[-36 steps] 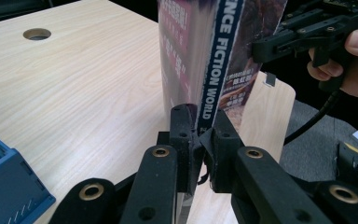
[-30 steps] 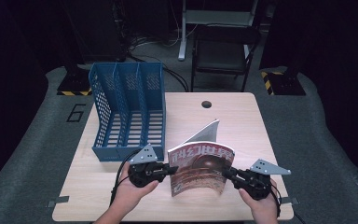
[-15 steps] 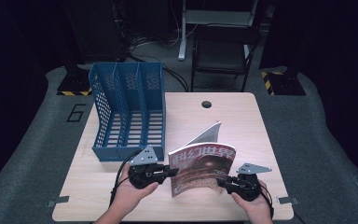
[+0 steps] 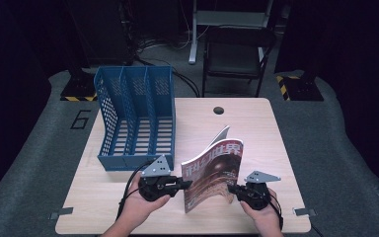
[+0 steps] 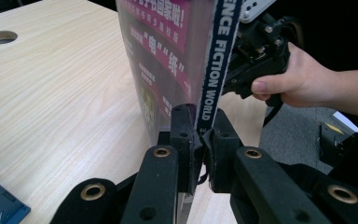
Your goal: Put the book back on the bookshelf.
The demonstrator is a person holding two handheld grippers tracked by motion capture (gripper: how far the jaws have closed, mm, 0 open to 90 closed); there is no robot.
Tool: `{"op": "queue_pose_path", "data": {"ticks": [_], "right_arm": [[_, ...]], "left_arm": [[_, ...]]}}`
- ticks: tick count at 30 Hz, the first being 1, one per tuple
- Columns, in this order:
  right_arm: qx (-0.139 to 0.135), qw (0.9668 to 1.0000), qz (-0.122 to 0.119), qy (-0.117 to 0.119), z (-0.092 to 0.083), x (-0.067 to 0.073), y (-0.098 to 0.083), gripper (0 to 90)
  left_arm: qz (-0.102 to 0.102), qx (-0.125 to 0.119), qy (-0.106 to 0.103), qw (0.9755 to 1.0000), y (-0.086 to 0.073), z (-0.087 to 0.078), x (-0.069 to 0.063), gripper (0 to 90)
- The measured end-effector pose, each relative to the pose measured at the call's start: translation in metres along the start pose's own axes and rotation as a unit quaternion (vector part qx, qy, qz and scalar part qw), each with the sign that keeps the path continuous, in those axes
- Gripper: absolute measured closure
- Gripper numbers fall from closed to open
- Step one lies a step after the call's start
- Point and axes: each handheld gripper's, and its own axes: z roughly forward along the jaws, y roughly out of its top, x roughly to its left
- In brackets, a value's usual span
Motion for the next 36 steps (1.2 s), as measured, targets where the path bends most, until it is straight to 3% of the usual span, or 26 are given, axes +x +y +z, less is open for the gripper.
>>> {"op": "queue_pose_path", "data": {"ticks": [4,11,15,18,26,36], "right_arm": [[-0.007,0.9999,0.003,-0.014,0.006,0.005,0.003,86.2],[-0.016,0.9995,0.016,-0.020,0.021,0.005,0.015,86.1],[-0.020,0.9994,0.011,-0.027,0.027,0.004,0.020,85.8],[-0.024,0.9992,0.004,-0.033,0.029,0.004,0.020,84.3],[-0.028,0.9989,0.033,-0.018,0.025,-0.005,0.016,74.4],[-0.035,0.9986,0.035,-0.017,0.020,-0.005,0.016,67.1]], "left_arm": [[0.008,0.007,0.000,0.9999,0.003,0.001,-0.003,83.5],[0.045,0.026,0.025,0.9984,0.008,0.000,-0.007,83.5],[0.046,0.030,0.025,0.9982,0.008,0.001,-0.003,83.4],[0.035,0.025,0.027,0.9987,0.005,0.001,-0.001,83.3],[0.018,0.026,0.019,0.9993,0.004,-0.002,0.003,80.4],[0.001,0.028,0.024,0.9993,0.012,-0.002,0.005,75.8]]}}
